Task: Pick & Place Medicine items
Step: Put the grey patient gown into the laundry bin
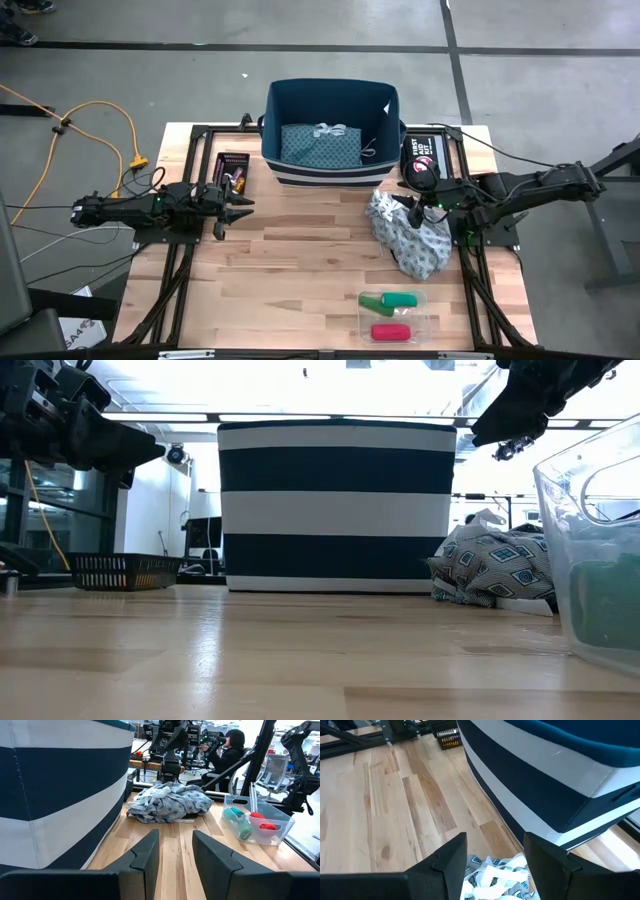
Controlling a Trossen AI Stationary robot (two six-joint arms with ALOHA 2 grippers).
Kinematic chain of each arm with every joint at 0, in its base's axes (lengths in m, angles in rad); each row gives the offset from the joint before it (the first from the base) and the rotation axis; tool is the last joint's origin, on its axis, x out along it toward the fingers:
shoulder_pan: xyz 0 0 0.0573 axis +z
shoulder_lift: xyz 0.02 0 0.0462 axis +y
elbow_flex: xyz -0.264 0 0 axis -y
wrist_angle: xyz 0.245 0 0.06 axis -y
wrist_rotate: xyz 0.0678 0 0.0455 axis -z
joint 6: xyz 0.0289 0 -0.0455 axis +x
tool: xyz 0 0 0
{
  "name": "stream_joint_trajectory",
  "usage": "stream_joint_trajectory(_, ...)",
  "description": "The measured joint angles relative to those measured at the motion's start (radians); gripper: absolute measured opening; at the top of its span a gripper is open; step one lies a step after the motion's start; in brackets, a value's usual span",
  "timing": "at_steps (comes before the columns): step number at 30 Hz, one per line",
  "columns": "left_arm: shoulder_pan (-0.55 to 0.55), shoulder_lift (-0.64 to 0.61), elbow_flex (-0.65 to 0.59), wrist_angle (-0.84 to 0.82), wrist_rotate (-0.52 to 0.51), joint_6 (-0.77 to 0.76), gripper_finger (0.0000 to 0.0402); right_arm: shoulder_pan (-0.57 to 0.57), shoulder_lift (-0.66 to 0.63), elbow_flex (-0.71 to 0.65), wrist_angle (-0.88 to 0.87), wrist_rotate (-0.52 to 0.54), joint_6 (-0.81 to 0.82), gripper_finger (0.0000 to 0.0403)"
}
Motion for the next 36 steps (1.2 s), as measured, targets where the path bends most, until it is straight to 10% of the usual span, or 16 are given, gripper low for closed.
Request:
stream_joint_trajectory(21, 0.000, 0.000, 0.000, 0.000, 0.000, 0.000, 0.0111, 0.000, 0.000, 0.000, -0.003, 0.006, -0.049, 0.0188)
stream_joint_trajectory(36, 0.000, 0.000, 0.000, 0.000, 0.000, 0.000, 0.0111, 0.000, 0.088, 0.000, 0.004, -0.046, 0.036, 0.0322)
